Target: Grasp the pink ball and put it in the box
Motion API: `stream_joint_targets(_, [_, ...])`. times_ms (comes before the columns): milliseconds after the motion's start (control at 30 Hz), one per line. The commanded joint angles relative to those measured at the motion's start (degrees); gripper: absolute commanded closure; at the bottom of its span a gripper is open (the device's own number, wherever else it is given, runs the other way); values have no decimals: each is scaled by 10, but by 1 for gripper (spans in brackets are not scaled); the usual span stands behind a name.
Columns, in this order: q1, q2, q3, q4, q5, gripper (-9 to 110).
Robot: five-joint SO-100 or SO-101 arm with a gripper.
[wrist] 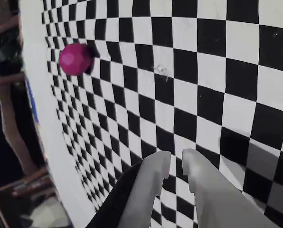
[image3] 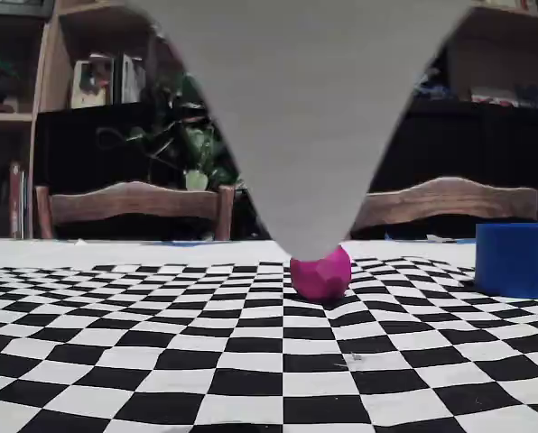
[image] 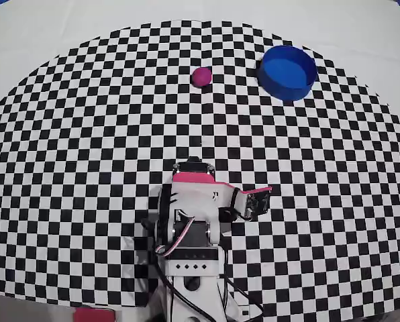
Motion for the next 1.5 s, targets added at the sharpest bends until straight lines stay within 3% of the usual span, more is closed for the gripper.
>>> stream_joint_targets(0, [4,11,5,1,-4,101])
stream_joint_targets(1467, [4,11,5,1,-4,101])
